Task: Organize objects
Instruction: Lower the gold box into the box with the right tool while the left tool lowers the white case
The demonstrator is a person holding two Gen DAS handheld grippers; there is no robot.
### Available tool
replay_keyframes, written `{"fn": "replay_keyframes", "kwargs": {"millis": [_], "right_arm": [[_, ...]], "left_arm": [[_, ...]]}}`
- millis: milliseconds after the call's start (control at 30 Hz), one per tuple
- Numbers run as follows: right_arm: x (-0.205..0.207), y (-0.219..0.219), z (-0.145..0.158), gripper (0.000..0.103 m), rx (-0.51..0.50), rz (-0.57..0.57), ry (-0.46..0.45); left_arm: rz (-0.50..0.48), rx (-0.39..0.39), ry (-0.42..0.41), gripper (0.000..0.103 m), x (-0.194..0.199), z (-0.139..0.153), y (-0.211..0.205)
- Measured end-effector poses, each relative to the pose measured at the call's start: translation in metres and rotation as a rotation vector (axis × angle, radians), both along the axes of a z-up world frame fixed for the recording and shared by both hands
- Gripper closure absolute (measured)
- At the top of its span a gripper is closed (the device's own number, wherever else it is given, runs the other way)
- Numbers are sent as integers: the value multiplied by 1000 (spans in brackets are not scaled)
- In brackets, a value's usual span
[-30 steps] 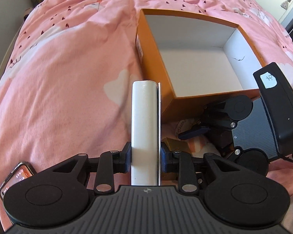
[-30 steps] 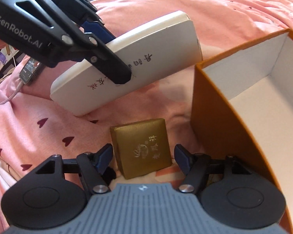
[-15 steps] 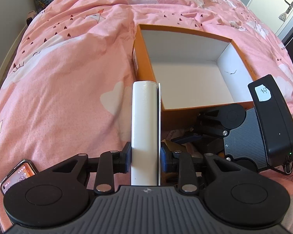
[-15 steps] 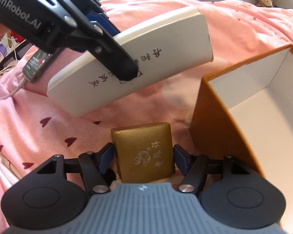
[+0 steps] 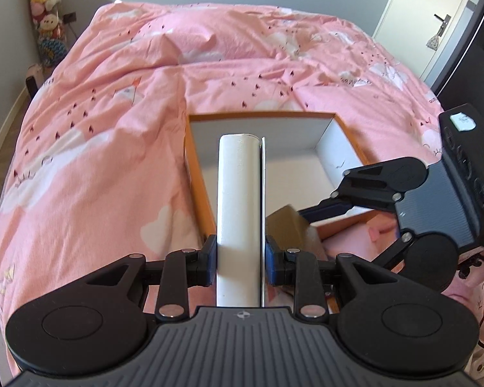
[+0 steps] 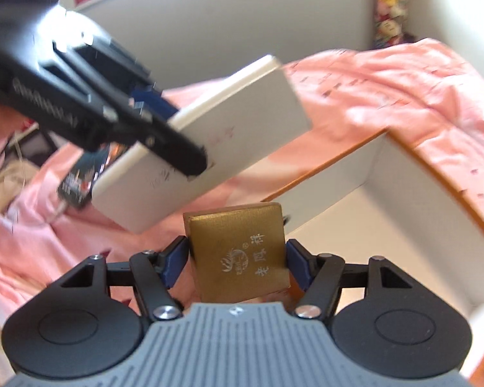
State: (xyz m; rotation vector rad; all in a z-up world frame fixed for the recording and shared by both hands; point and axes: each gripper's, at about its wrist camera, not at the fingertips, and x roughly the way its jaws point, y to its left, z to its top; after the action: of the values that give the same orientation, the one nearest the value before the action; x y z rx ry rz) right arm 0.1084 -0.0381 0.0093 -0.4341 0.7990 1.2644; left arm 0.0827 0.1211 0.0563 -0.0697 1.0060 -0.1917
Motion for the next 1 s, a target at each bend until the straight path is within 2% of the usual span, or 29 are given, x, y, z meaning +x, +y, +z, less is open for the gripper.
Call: {"fn": "replay_keyframes", "kwargs": {"millis": [167,267,400,500,667,833,1000], "right_arm": [[29,-15,20,36,6,-161,-106],[49,-20,14,36,-8,-249,-134],[79,-32,3,36,-37,-351,-124],[90,-44,-12,36,-63,-404,-82],[102,-39,-35,36,-122,-424,-47],[121,-30,-59,36,-164,-449,-11],[126,-27,-72,36,-190,-443,16]], "left_arm": [[-3,-36,-16,71,33,2,-2],[5,-56,-36,71,53,-8,-9],[3,-81,-8,70,75,-39,-26],[37,-84,22,71,90,-70,-34],[77,-69,43,71,108,-108,-42],[117,-53,18,71,113,-124,-46],[170,-136,-11,71,115,-131,-40]]}}
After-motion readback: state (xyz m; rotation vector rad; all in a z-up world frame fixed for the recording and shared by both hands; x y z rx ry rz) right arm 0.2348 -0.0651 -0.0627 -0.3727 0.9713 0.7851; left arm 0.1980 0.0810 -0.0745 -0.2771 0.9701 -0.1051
